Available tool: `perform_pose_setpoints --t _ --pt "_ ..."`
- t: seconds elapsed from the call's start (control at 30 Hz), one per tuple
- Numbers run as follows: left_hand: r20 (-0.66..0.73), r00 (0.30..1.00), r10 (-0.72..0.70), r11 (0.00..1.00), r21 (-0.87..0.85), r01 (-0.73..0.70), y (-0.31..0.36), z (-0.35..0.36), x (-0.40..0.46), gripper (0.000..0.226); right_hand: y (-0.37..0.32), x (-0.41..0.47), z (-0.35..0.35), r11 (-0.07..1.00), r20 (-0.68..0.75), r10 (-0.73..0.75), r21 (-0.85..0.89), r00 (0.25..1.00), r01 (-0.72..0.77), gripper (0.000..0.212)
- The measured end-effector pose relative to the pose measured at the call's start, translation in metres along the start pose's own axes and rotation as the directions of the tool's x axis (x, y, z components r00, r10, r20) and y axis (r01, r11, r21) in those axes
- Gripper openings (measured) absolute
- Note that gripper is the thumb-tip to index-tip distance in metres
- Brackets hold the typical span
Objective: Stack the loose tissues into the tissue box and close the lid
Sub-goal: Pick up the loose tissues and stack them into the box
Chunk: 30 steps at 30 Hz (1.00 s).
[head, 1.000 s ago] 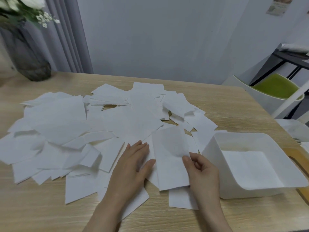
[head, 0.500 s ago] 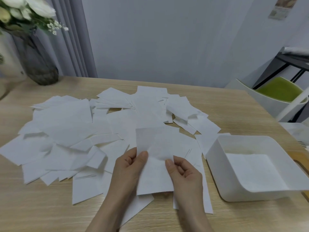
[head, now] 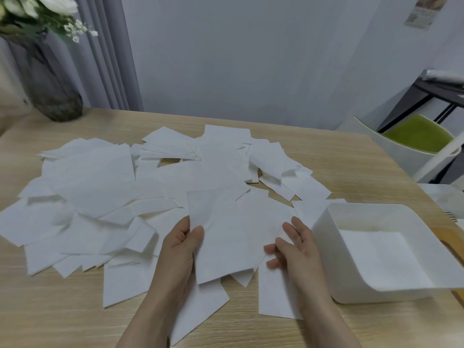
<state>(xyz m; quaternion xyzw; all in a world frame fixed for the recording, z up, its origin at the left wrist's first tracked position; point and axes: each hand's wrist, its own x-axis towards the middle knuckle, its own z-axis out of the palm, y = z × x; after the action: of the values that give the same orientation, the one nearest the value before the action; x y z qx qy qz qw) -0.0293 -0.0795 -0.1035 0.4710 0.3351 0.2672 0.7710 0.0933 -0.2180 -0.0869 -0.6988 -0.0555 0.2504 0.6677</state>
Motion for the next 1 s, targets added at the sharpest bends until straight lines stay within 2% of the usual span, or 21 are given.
perform_pose_setpoints --t 0.23,0.43,0.53,0.6,0.67,0.73,1.0 --pt "0.012 1.0 0.002 1.0 -0.014 -0.002 0.001 0.001 -0.001 0.029 -0.001 0.001 0.001 1.0 0.002 0.011 0.026 1.0 -0.011 0.054" --pt "0.007 1.0 -0.002 1.0 -0.004 0.002 0.001 0.001 -0.002 0.029 0.002 -0.003 0.004 0.974 0.015 -0.125 -0.189 0.992 0.126 0.054" --pt "0.004 1.0 -0.003 1.0 -0.004 0.003 0.001 0.001 -0.002 0.029 0.002 -0.006 0.007 0.976 0.002 -0.123 -0.182 0.992 0.121 0.056" --pt "0.001 1.0 -0.003 1.0 -0.004 0.003 0.002 0.001 -0.001 0.029 0.001 -0.006 0.009 0.983 0.026 -0.069 -0.17 0.997 0.072 0.046" --pt "-0.001 1.0 -0.003 1.0 -0.01 0.003 0.003 0.001 -0.002 0.029 0.0 -0.004 0.011 0.975 0.062 -0.063 -0.21 0.996 0.075 0.021" --pt "-0.008 1.0 -0.006 1.0 -0.026 0.006 0.003 0.001 -0.002 0.029 0.001 -0.001 0.012 0.96 0.059 -0.093 -0.259 0.994 0.105 0.014" --pt "-0.094 0.996 0.008 0.996 -0.089 -0.016 0.007 0.004 -0.003 0.027 -0.001 0.002 -0.001 0.903 -0.07 -0.312 -0.332 0.948 0.273 0.021"
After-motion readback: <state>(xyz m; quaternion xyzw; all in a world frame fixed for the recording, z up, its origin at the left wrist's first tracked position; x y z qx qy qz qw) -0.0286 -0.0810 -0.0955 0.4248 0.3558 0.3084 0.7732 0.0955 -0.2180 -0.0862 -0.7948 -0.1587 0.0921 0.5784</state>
